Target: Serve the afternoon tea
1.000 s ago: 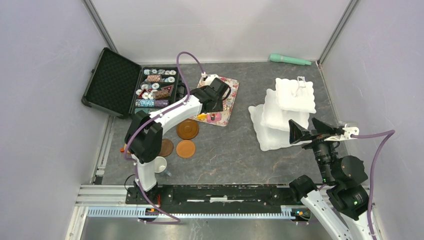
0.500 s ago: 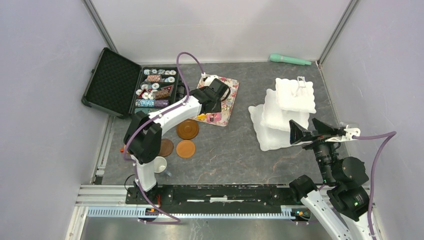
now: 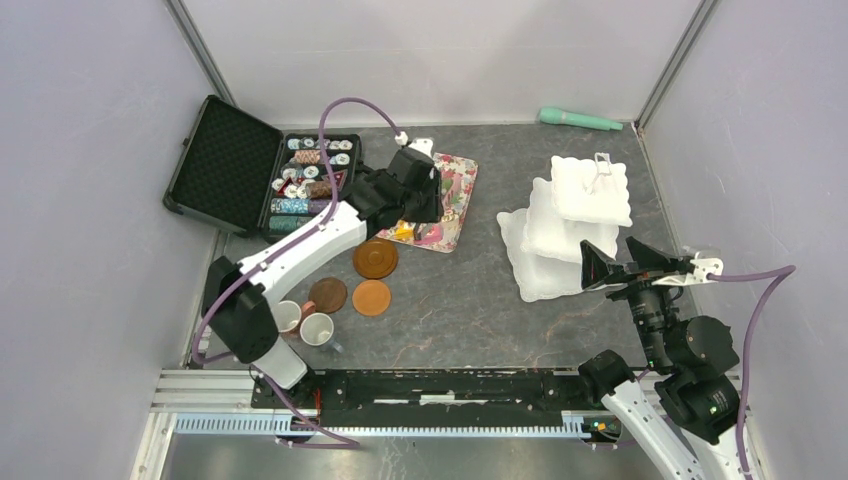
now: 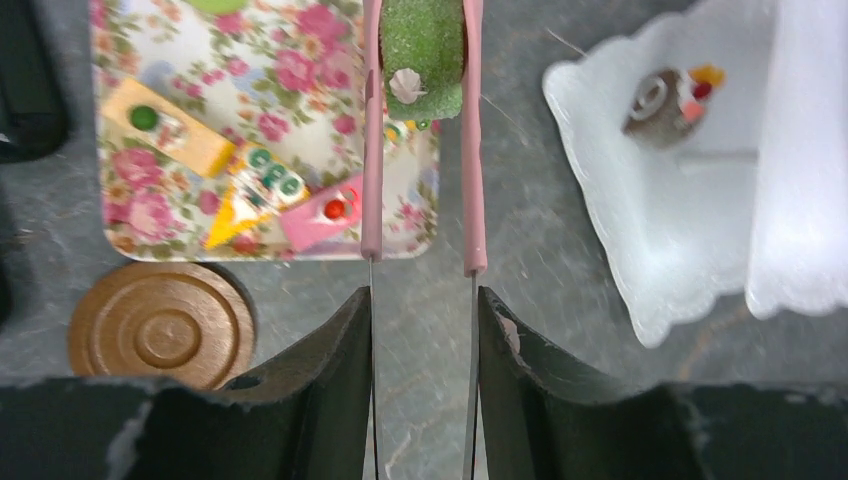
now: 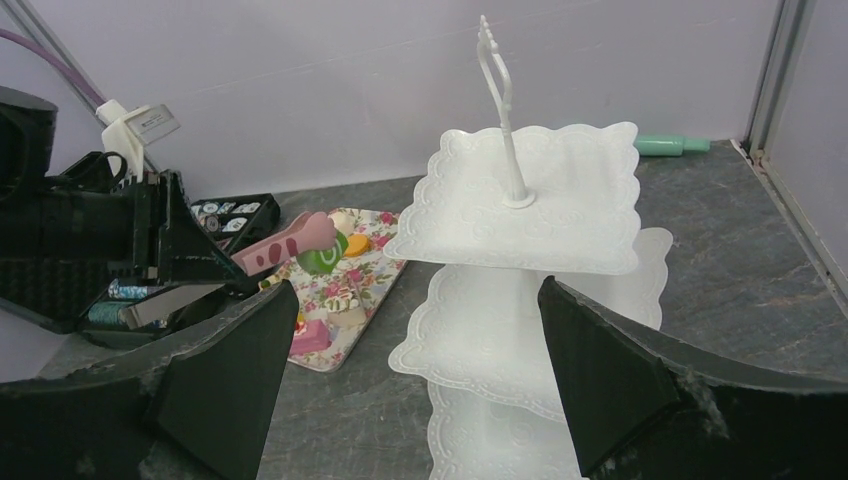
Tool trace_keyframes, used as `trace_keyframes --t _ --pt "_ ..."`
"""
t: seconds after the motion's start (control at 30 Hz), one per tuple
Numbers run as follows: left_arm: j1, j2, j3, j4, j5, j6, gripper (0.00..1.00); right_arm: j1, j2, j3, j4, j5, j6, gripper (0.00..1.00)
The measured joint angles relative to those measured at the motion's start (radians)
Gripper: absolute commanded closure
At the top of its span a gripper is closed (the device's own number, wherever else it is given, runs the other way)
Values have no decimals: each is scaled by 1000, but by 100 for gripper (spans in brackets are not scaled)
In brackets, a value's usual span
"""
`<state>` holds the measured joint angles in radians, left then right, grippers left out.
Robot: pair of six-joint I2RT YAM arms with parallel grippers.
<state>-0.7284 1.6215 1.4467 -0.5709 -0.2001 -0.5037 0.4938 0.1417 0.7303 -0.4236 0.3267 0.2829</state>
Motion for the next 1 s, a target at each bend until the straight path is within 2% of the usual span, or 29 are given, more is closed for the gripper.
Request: trace_keyframes --t 0.1,0.2,0.47,0.6,0.83,1.0 --pt "-26 -53 -57 19 73 14 68 0 -2 0 0 4 -2 2" --pt "-102 -108 -134 50 106 32 68 0 -2 0 0 10 -7 2" --pt "-373 -187 -325 205 106 34 69 0 -2 8 -8 19 -19 2" --pt "-464 -183 -404 331 74 34 69 0 -2 19 -12 19 -22 2" --pt "-530 -37 -396 560 18 34 70 0 -5 32 -20 19 -22 2" --pt "-538 104 -336 653 9 34 70 0 -15 38 -33 19 -21 2"
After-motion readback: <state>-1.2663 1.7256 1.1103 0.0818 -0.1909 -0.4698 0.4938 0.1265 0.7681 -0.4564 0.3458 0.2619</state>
